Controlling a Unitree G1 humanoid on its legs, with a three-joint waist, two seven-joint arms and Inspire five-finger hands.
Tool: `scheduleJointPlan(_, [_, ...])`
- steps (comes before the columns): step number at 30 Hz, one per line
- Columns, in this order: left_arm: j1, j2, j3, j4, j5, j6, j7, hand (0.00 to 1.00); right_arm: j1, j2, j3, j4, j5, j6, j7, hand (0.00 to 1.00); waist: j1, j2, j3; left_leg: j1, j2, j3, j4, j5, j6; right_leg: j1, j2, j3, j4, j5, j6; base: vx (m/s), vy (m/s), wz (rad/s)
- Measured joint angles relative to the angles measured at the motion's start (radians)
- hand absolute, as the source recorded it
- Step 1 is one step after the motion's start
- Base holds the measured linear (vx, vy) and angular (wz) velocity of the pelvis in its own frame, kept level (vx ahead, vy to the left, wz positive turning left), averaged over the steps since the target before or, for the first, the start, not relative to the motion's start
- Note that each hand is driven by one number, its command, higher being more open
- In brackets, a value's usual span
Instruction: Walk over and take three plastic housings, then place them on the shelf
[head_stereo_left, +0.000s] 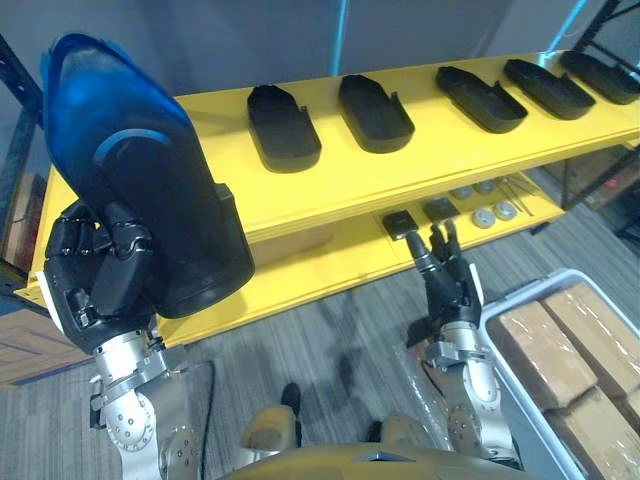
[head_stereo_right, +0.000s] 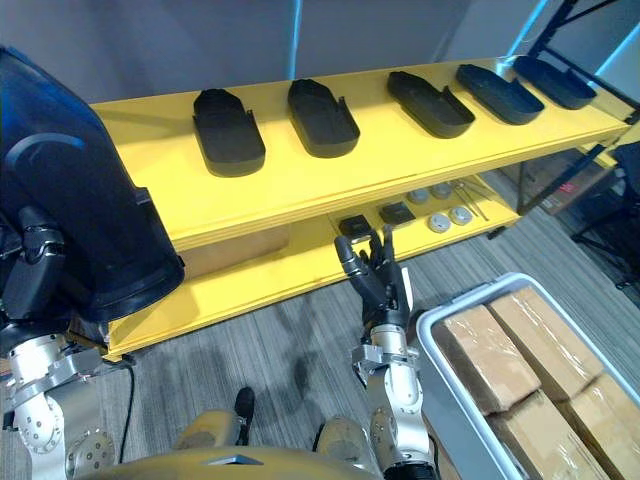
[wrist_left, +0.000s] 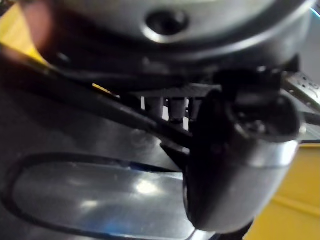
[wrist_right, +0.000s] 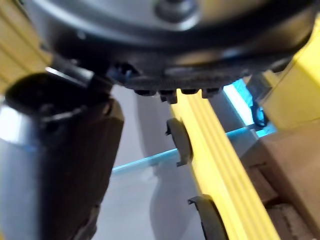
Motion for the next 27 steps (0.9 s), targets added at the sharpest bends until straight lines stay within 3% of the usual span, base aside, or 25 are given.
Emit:
scheduleJointPlan(3, [0.001,0.008,-0.040,0.002,0.000,-0.001,0.000,0.00,0.004,0.000,0.007,-0.022,-0.001,-0.006,0.000,1.00,-0.011,-0.047,-0.027,0.007,-0.040,-0.049,0.038,-0.043,-0.013,0.021,-0.007,0.027,-0.093,0.122,-0.020,0.27,-0.184,0.62])
scheduleJointPlan(4, [0.000,-0.001,-0.050,0.010,-0.001,-0.002,0.000,0.00,0.001,-0.006,0.011,-0.039,-0.001,-0.010,0.001,1.00,-0.009,-0.059,-0.037,-0.002,-0.055,-0.059,0.067,-0.079,-0.029,0.051,-0.018,0.016,-0.132,0.139,0.022,0.20,-0.220,0.36])
scheduleJointPlan(5, [0.014,-0.028,-0.065,0.012,-0.002,-0.001,0.002,0.00,-0.009,-0.020,0.010,-0.051,-0.001,-0.012,0.000,1.00,-0.004,-0.029,-0.050,-0.017,-0.028,-0.073,0.101,-0.107,-0.043,0.075,0.009,-0.013,-0.171,0.145,0.012,0.23,-0.254,0.28])
scheduleJointPlan(8, [0.029,-0.043,-0.072,0.011,-0.001,-0.001,0.000,0.00,-0.029,-0.041,0.004,-0.061,-0.044,-0.012,-0.012,1.00,0.013,0.000,-0.064,-0.028,0.023,-0.079,0.125,-0.128,-0.068,0.106,0.065,-0.032,-0.228,0.161,-0.012,0.14,-0.144,0.06])
scheduleJointPlan(13, [0.035,-0.042,-0.073,0.011,-0.010,-0.015,-0.021,0.00,-0.052,-0.055,-0.035,-0.099,-0.094,-0.053,-0.059,1.00,0.013,0.005,-0.060,-0.029,0.049,-0.085,0.119,-0.133,-0.077,0.137,0.095,-0.064,-0.259,0.160,-0.029,0.11,-0.099,0.20])
scheduleJointPlan(15, [0.031,-0.041,-0.082,0.011,-0.004,-0.026,-0.021,0.00,-0.044,-0.052,-0.053,-0.152,-0.085,-0.080,-0.062,1.00,0.001,0.008,-0.059,-0.029,0.040,-0.090,0.103,-0.118,-0.081,0.161,0.088,-0.100,-0.277,0.158,-0.031,0.03,0.001,0.65])
scheduleJointPlan(17, [0.001,-0.037,-0.129,0.011,-0.004,-0.027,-0.029,0.00,-0.018,-0.040,-0.104,-0.248,-0.070,-0.119,-0.077,1.00,-0.038,0.010,-0.059,-0.053,0.010,-0.003,0.040,-0.015,-0.079,0.186,0.054,-0.206,-0.287,0.153,-0.038,-0.01,-0.001,1.54])
scheduleJointPlan(18, [-0.005,-0.037,-0.143,0.008,-0.004,-0.027,-0.038,0.00,-0.013,-0.041,-0.122,-0.268,-0.071,-0.127,-0.079,1.00,-0.041,0.016,-0.060,-0.053,0.006,0.028,0.005,0.012,-0.070,0.187,0.041,-0.226,-0.287,0.152,-0.040,-0.05,0.064,1.62])
scheduleJointPlan(19, [-0.012,-0.035,-0.162,-0.002,-0.002,-0.028,-0.048,0.00,-0.014,-0.047,-0.150,-0.287,-0.074,-0.142,-0.078,1.00,-0.042,0.034,-0.063,-0.051,0.029,0.108,-0.052,-0.006,-0.031,0.186,0.037,-0.257,-0.281,0.146,-0.040,-0.08,0.091,1.19])
scheduleJointPlan(20, [-0.012,-0.028,-0.167,-0.002,-0.002,-0.030,-0.048,0.00,-0.017,-0.049,-0.155,-0.287,-0.074,-0.142,-0.080,1.00,-0.034,0.038,-0.062,-0.057,0.053,0.197,-0.051,-0.023,-0.038,0.187,0.028,-0.277,-0.269,0.141,-0.038,-0.08,0.072,0.97])
scheduleJointPlan(21, [-0.009,-0.027,-0.167,-0.001,-0.002,-0.030,-0.047,0.00,-0.016,-0.054,-0.153,-0.287,-0.075,-0.142,-0.079,1.00,-0.034,0.045,-0.060,-0.057,0.061,0.220,-0.051,-0.012,-0.038,0.188,0.024,-0.280,-0.256,0.134,-0.036,-0.06,0.048,0.68])
scheduleJointPlan(22, [-0.003,-0.026,-0.166,-0.001,-0.003,-0.030,-0.048,0.00,-0.015,-0.055,-0.149,-0.284,-0.076,-0.141,-0.077,1.00,-0.031,0.056,-0.057,-0.056,0.055,0.224,-0.051,0.043,-0.027,0.187,0.011,-0.279,-0.221,0.104,-0.020,-0.05,0.069,0.53])
scheduleJointPlan(27, [0.009,-0.019,-0.132,0.002,-0.005,-0.029,-0.060,0.00,-0.014,-0.051,-0.109,-0.243,-0.069,-0.133,-0.059,1.00,-0.034,0.064,-0.052,-0.060,0.028,0.275,-0.024,0.027,-0.020,0.172,-0.052,-0.255,-0.135,0.037,0.013,-0.06,0.096,0.27])
